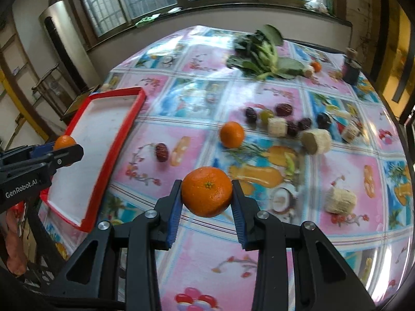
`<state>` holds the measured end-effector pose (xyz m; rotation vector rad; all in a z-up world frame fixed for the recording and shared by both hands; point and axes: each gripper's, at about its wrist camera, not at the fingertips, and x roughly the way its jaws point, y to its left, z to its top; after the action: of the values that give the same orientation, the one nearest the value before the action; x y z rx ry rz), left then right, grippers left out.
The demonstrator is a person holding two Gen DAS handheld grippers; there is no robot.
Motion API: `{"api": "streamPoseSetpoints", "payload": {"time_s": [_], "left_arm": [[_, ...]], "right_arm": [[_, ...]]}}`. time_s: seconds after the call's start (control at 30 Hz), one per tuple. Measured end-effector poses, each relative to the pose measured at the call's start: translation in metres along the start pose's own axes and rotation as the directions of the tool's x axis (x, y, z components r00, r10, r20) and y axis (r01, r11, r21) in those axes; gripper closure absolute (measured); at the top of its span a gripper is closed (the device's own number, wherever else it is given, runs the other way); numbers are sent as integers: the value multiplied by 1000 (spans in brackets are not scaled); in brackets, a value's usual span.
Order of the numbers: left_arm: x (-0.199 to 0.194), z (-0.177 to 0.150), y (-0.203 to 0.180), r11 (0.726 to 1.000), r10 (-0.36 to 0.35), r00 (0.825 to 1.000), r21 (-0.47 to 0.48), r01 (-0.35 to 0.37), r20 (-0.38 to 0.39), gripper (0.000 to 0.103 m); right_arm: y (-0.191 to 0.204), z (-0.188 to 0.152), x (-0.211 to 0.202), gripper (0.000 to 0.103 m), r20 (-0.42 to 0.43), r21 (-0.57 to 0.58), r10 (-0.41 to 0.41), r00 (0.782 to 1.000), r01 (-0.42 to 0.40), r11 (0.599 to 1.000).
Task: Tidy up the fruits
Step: 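Carry the orange in the left gripper over the red-rimmed tray while right gripper carries its orange there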
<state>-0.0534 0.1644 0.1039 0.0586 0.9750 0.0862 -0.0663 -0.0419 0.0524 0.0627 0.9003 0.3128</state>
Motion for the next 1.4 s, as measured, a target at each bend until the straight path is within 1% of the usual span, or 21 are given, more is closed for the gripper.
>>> {"api": "streamPoseSetpoints", "payload": {"time_s": [0.17, 0.27, 0.4, 0.6, 0.73, 0.93, 1.23, 1.4], "left_arm": [[3, -4, 30, 997, 57, 998, -43, -57, 0, 68], [7, -7, 47, 993, 93, 996, -66, -94, -12, 68], [16, -11, 63, 989, 116, 993, -85, -118, -30, 68], [26, -15, 80, 984, 131, 990, -111, -136, -53, 68], [31, -14, 85, 980, 149, 987, -123, -155, -57, 68], [33, -13, 93, 971, 187, 981, -143, -193, -51, 68], [32, -11, 97, 962, 212, 976, -168, -217, -48, 68], [36, -11, 96, 961, 212, 976, -172, -218, -55, 68]], "right_arm": [[28, 12, 8, 65, -5, -50, 35, 999, -35, 998], [51, 22, 16, 65, -9, -93, 55, 998, -55, 994], [81, 37, 27, 65, -13, -144, 77, 997, -79, 986], [125, 61, 49, 65, -31, -211, 113, 993, -117, 970], [143, 70, 58, 65, -37, -227, 130, 991, -135, 964], [159, 77, 67, 65, -46, -244, 140, 989, -147, 959], [162, 79, 72, 65, -50, -236, 141, 989, -149, 960], [164, 81, 77, 65, -53, -232, 143, 988, -152, 961]]}}
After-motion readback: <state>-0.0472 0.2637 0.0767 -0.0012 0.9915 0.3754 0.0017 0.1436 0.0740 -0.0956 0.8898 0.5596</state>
